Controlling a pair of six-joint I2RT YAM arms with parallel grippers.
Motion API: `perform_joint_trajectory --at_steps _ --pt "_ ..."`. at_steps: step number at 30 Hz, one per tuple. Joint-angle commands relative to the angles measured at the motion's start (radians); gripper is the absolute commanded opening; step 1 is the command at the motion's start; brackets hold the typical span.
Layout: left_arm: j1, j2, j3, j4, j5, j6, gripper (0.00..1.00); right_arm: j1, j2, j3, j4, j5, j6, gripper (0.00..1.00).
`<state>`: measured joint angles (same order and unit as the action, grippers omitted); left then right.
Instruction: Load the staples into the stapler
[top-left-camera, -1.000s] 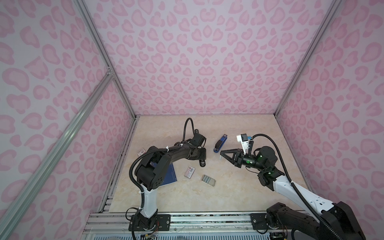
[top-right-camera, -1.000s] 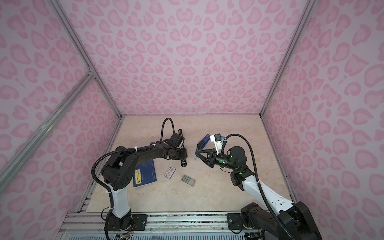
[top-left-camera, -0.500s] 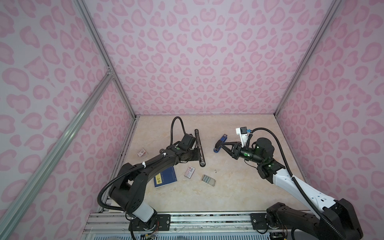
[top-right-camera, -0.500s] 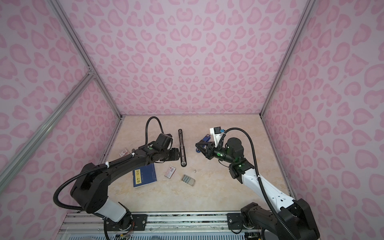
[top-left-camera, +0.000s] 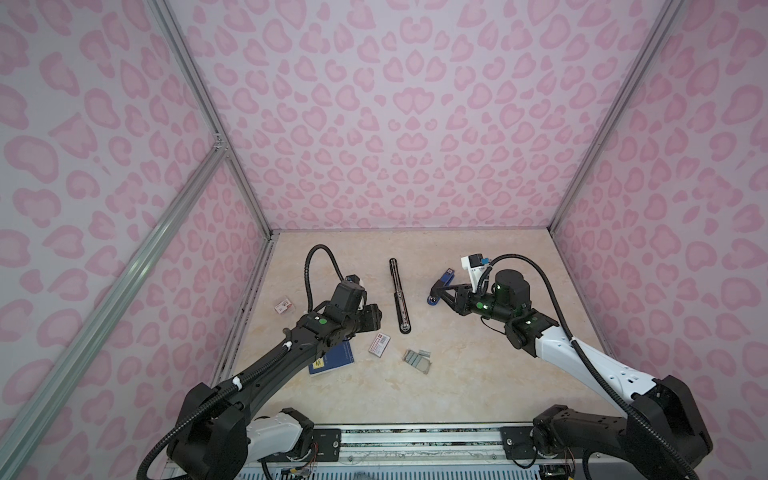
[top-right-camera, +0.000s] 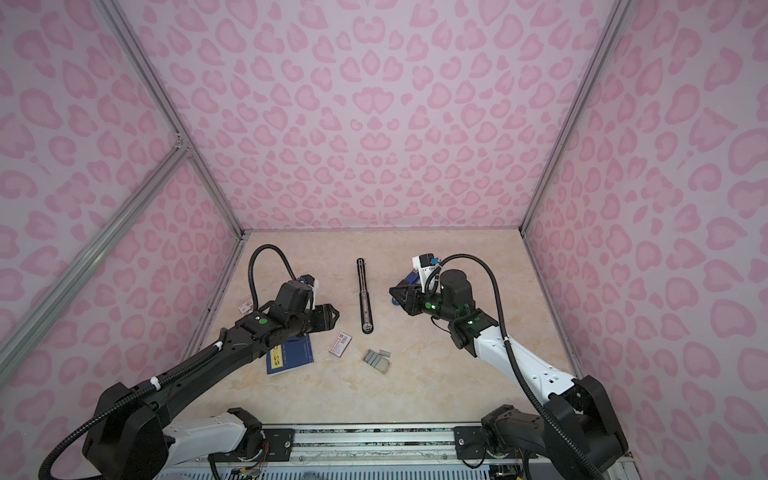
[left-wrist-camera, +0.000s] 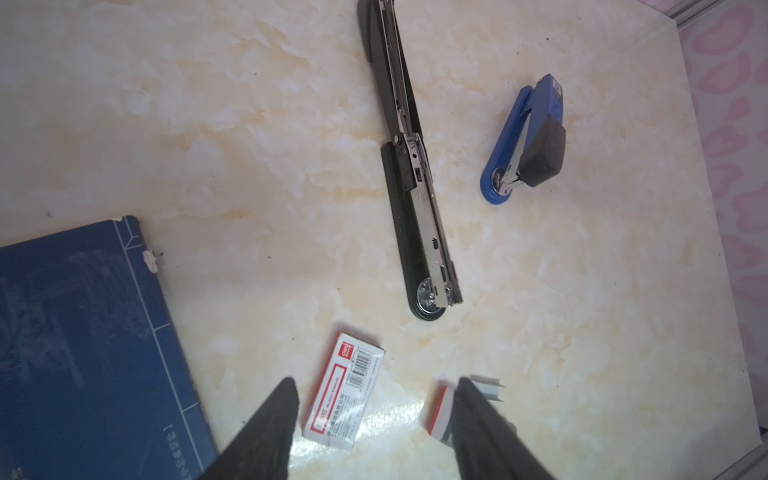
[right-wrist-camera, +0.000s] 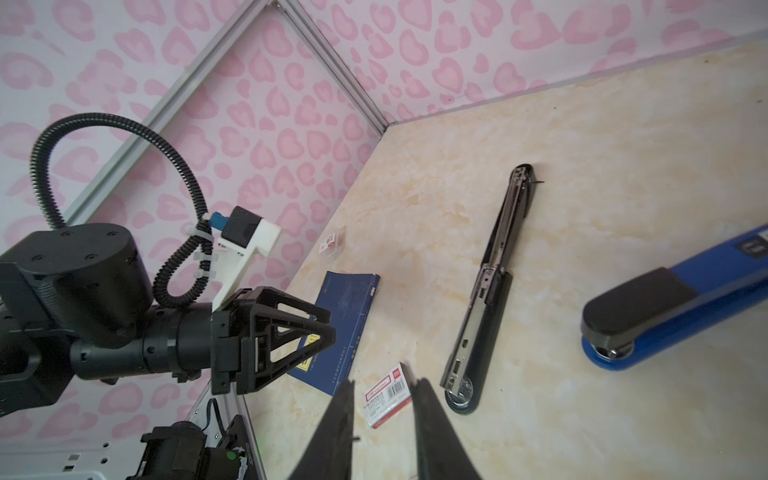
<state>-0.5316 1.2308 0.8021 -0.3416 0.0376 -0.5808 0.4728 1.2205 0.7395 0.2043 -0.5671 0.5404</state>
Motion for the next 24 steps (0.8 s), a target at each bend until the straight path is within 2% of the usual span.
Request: perform_joint_trajectory --at_steps 1,8,16,24 --pt "-0.001 -0.004 -0.019 0.034 0.057 -0.013 0.60 0.023 -0.027 -0.004 -0.152 0.084 -0.089 0.28" --pt "-0.030 0.010 -0.035 0.050 0.112 -0.036 0.55 0.064 -0.070 -0.066 -0.280 0.162 -0.169 0.27" --pt "-0.109 0.036 -0.046 0.050 0.125 -0.072 0.53 0.154 -0.038 -0.124 -0.301 0.239 -0.200 0.27" --pt "-0.207 0.079 -0.026 0.021 0.166 -0.069 0.47 0.192 -0.029 -0.190 -0.257 0.258 -0.161 0.26"
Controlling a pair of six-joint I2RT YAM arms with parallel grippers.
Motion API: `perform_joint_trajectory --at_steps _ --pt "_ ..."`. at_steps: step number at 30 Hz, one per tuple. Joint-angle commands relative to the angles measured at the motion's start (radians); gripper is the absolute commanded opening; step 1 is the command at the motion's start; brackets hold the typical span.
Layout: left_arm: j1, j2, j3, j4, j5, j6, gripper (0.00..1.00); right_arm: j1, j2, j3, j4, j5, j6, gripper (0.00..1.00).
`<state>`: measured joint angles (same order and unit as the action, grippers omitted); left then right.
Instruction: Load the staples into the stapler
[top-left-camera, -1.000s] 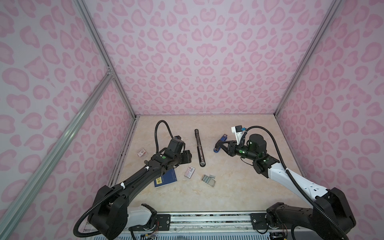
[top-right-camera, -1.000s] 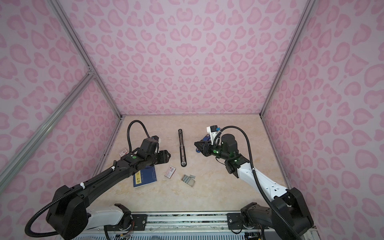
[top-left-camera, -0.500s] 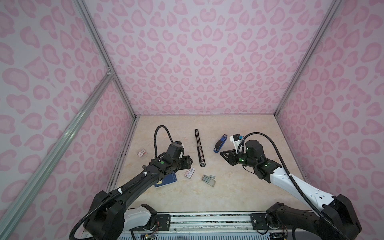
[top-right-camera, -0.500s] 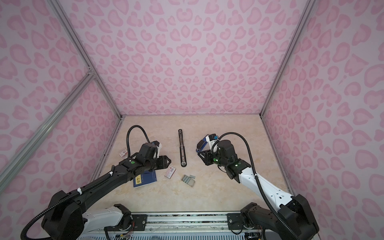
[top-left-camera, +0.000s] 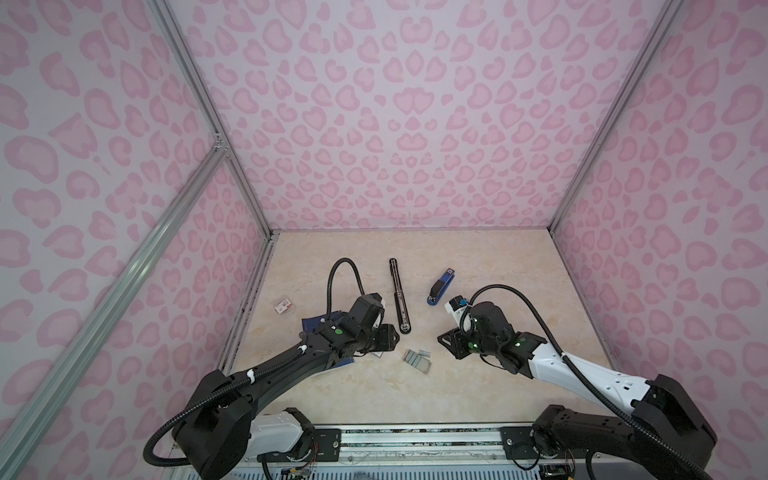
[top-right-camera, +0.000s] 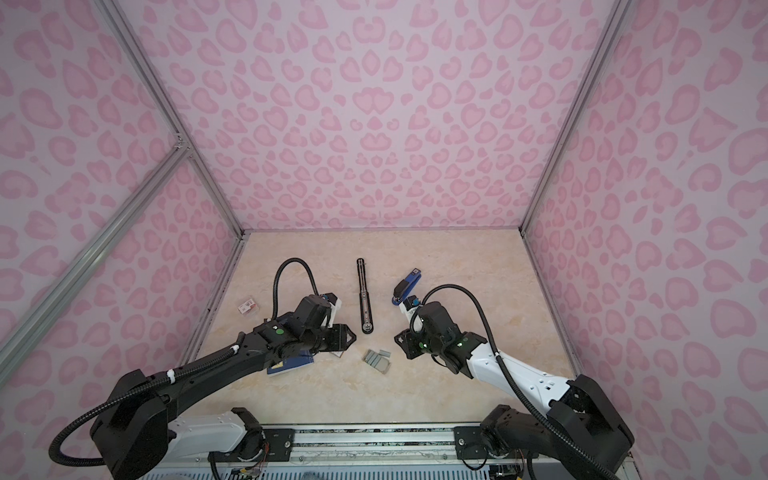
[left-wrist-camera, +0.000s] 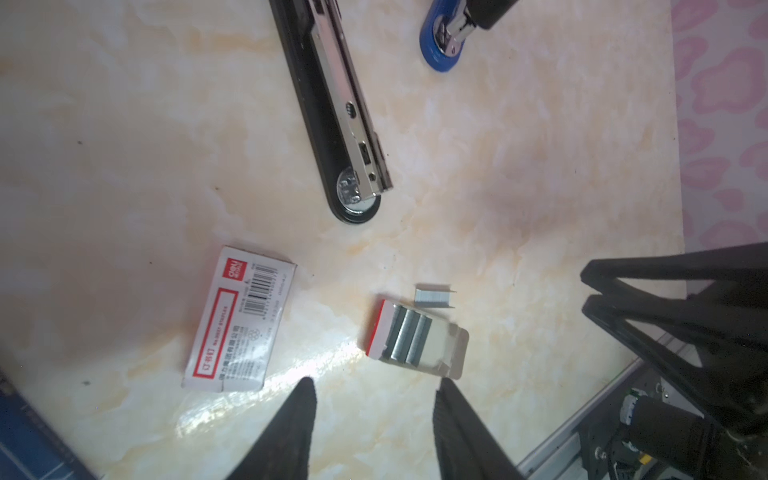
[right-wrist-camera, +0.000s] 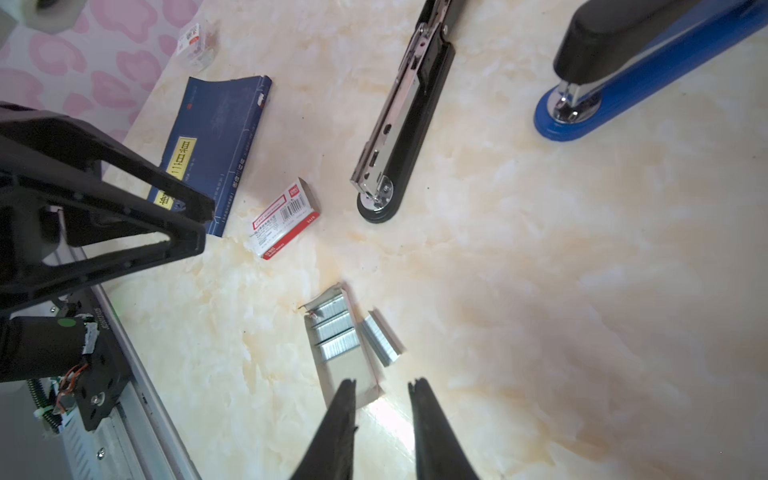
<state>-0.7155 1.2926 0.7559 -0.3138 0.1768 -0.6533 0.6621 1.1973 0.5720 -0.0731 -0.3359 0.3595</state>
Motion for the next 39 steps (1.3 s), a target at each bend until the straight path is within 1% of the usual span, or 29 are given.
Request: perform_joint_trajectory --at_steps 1,7,12,18,20,24,29,34,39 --pt "-0.040 0.032 0.031 -0.011 0.030 0.009 0.47 0.002 -0.014 -0.036 0.028 0.031 0.030 0.26" --pt "-0.102 0.166 0.138 -0.048 0.056 0.041 0.43 0.001 -0.053 -0.100 0.062 0.051 0.070 0.25" --pt "-0.129 0.310 0.252 -0.090 0.089 0.085 0.45 -0.010 -0.094 -0.126 0.047 0.065 0.077 0.25" --pt "-0.156 0.440 0.370 -0.157 0.116 0.089 0.45 -0.052 -0.164 -0.161 0.024 0.075 0.081 0.25" --pt "-0.160 0.470 0.393 -0.183 0.114 0.090 0.46 -0.065 -0.187 -0.180 0.029 0.074 0.089 0.25" --pt "-0.165 0.502 0.412 -0.182 0.111 0.095 0.49 -0.079 -0.221 -0.209 0.041 0.067 0.098 0.25" --pt "-0.190 0.543 0.470 -0.172 0.172 0.110 0.49 -0.084 -0.242 -0.227 0.042 0.070 0.103 0.25" --pt "-0.222 0.615 0.534 -0.200 0.227 0.135 0.50 -0.092 -0.267 -0.242 0.040 0.071 0.107 0.25" --pt "-0.225 0.666 0.565 -0.237 0.211 0.148 0.50 -0.103 -0.302 -0.252 0.026 0.071 0.108 0.25"
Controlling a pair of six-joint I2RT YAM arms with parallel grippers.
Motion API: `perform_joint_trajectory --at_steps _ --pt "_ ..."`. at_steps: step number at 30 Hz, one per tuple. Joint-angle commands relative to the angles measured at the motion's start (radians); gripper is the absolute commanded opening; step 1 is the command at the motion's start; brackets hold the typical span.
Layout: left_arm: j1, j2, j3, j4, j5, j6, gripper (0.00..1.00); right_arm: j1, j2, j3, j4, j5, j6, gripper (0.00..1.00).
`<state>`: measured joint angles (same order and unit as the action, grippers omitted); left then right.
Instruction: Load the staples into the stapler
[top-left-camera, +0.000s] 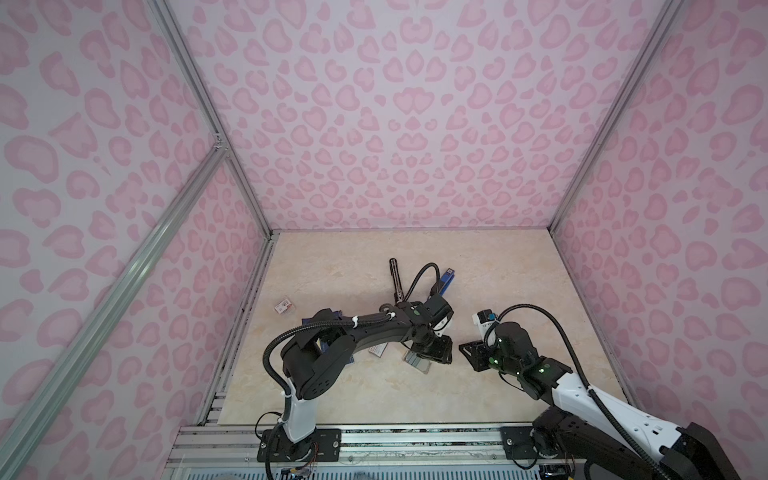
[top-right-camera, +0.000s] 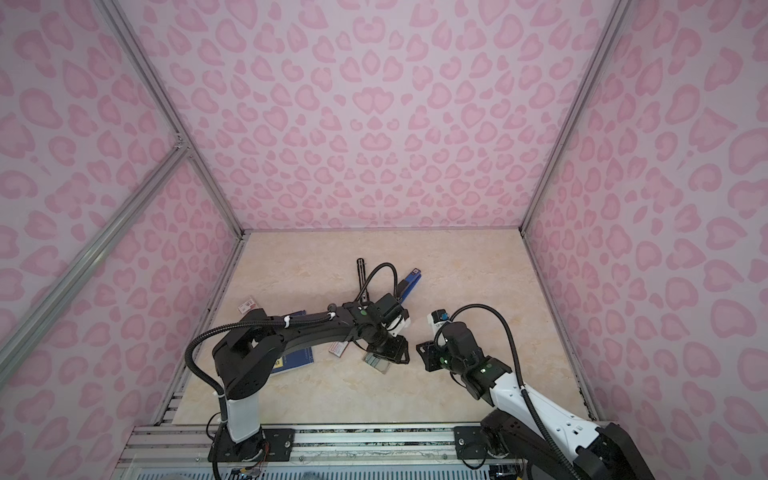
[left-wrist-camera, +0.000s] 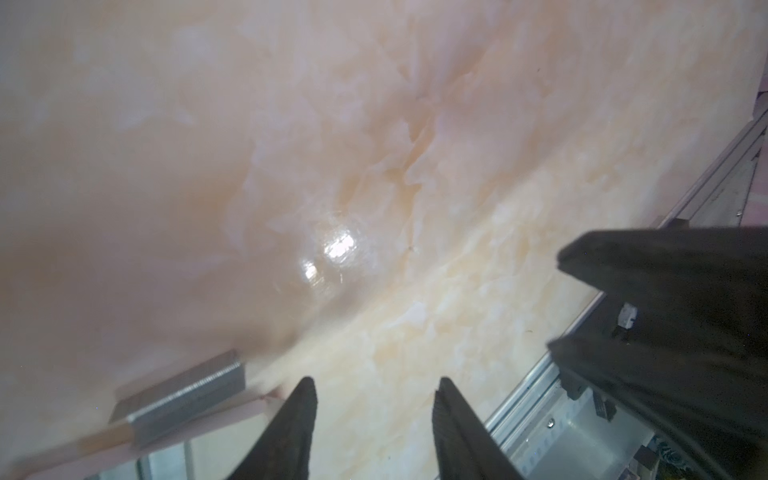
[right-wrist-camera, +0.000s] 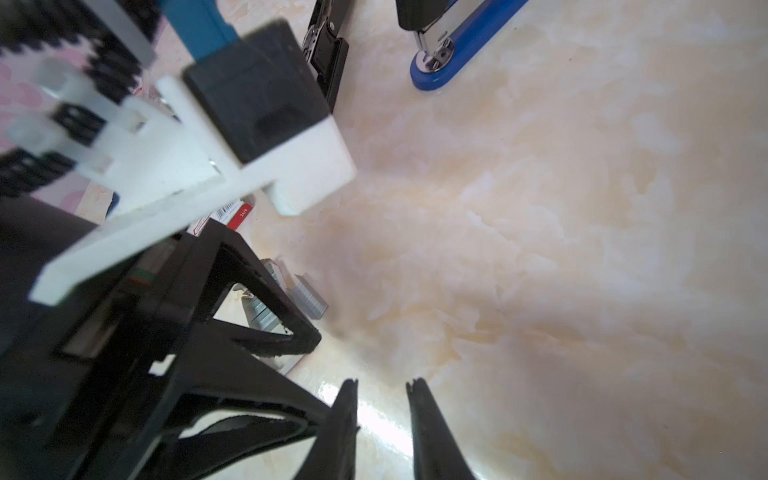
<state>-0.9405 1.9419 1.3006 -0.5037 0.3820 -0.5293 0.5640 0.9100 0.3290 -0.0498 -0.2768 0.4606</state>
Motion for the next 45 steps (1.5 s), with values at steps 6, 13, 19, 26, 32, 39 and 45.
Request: perform_joint_trajectory --at_steps 6,13,19,26,32,39,45 --pt "0.000 0.039 0.019 -0.093 -0.038 0.024 0.49 -0.035 -0.065 -0.024 -0.014 0.002 0.012 0.25" --pt "0.002 0.001 -0.015 -0.104 -0.091 0.008 0.49 -0.065 -0.091 -0.039 -0.007 -0.022 0.015 0.24" --pt "0.011 -0.002 -0.029 -0.126 -0.125 -0.005 0.50 -0.068 -0.095 -0.043 0.002 -0.028 0.019 0.24" --pt "0.053 -0.005 -0.025 -0.113 -0.187 -0.031 0.52 -0.069 -0.111 -0.057 0.022 -0.041 0.029 0.24" --pt "0.063 0.031 0.037 -0.077 -0.160 -0.017 0.52 -0.075 -0.137 -0.062 0.007 -0.035 0.027 0.24" --pt "0.063 0.045 0.082 -0.063 -0.147 -0.001 0.51 -0.085 -0.167 -0.066 -0.016 -0.032 0.029 0.24" --pt "0.063 -0.020 -0.003 -0.076 -0.183 -0.021 0.46 -0.103 -0.186 -0.082 -0.007 -0.042 0.037 0.24"
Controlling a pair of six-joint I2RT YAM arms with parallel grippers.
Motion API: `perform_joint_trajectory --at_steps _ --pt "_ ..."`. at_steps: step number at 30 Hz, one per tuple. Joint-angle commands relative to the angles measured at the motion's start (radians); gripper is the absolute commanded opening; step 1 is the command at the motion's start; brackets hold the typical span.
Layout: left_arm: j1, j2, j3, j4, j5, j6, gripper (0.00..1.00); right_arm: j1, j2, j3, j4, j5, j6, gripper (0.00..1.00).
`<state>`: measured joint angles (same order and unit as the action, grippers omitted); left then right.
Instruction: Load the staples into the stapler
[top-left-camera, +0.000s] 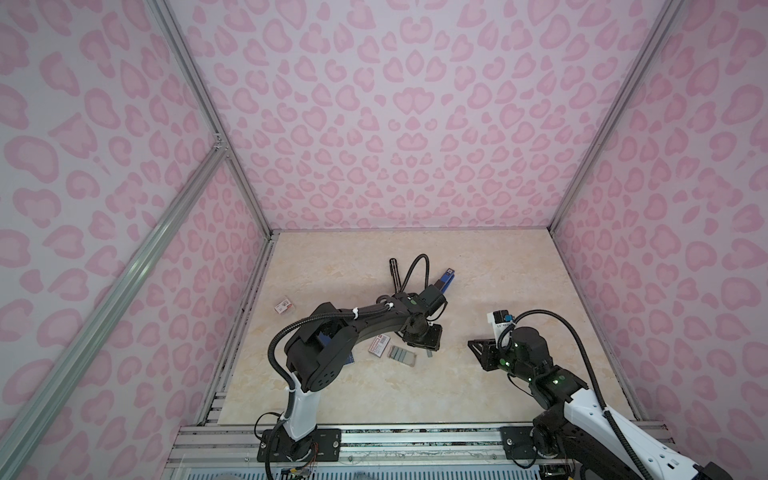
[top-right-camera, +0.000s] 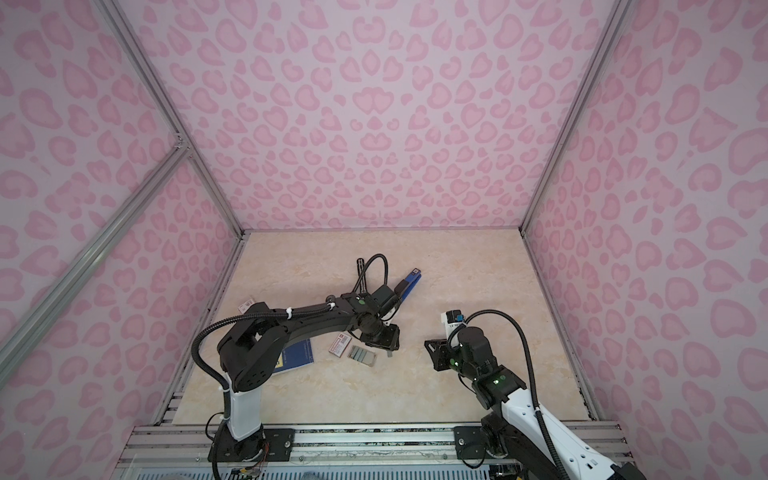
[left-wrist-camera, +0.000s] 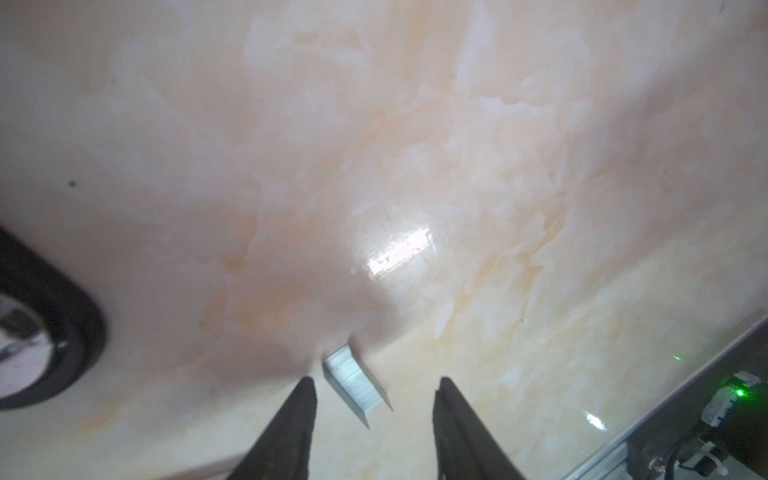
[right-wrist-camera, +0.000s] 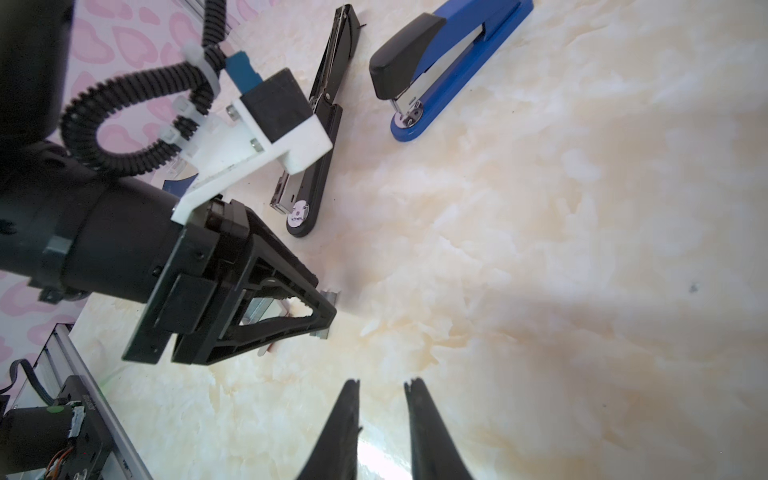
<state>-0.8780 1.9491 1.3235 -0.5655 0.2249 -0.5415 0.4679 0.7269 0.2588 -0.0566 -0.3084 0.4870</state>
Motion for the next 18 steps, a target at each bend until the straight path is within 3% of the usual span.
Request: perform_joint_trajectory --at_steps 1,18 --pt "0.000 -0.038 -0.039 -0.014 -0.033 -0.013 0.45 -0.007 -0.002 -0.012 0.004 -0.012 0.012 0.24" --pt "-0.001 0.018 -0.017 -0.032 -0.004 -0.012 0.29 -0.020 -0.027 -0.024 -0.005 -0.009 0.017 0.24"
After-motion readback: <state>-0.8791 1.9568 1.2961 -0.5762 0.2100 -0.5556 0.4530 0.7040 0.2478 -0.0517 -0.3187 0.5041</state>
